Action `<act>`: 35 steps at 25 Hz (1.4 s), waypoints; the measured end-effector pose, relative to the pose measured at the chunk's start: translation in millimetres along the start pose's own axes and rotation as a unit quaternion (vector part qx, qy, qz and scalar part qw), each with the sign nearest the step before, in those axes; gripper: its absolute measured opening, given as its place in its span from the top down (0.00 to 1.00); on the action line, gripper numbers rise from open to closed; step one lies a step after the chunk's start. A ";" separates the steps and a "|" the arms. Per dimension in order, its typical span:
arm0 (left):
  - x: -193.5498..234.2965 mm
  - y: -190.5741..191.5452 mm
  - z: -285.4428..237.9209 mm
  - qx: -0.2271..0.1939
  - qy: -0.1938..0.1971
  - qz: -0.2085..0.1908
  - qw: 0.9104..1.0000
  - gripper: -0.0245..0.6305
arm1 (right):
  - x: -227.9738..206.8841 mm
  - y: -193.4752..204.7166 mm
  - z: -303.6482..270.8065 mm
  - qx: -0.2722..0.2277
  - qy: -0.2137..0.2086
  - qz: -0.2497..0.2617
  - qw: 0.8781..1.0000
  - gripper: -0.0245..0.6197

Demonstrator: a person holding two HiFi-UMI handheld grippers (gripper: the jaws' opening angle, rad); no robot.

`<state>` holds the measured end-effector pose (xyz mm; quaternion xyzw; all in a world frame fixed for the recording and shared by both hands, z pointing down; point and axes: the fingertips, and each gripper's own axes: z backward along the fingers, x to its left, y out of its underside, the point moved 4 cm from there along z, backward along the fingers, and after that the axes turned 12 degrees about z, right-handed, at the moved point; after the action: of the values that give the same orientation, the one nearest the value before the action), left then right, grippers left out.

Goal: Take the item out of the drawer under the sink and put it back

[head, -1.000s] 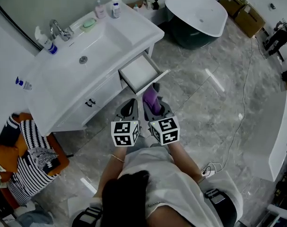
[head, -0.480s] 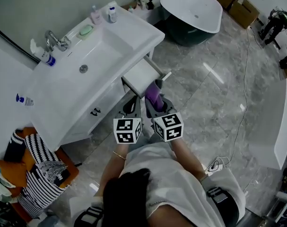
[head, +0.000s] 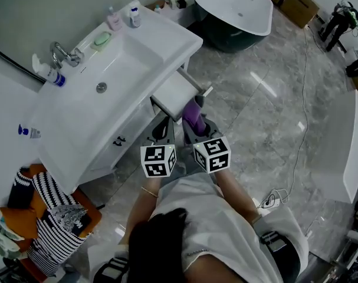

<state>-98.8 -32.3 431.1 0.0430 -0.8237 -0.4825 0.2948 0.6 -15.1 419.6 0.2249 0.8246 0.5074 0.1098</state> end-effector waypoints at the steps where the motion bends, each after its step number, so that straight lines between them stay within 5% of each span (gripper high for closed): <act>1: 0.0 0.2 -1.2 0.001 0.000 0.000 1.000 0.95 | -1.3 0.0 -1.0 0.000 0.000 -0.001 1.000 0.83; 35: 45.7 29.4 -142.6 0.075 -0.092 0.057 0.991 0.95 | -93.2 38.1 -134.3 0.057 -0.058 -0.050 0.995 0.83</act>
<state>-54.9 -142.7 527.0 -0.0264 -0.8820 -0.4040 0.2411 37.1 -151.1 511.0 0.2185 0.8546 0.4395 0.1694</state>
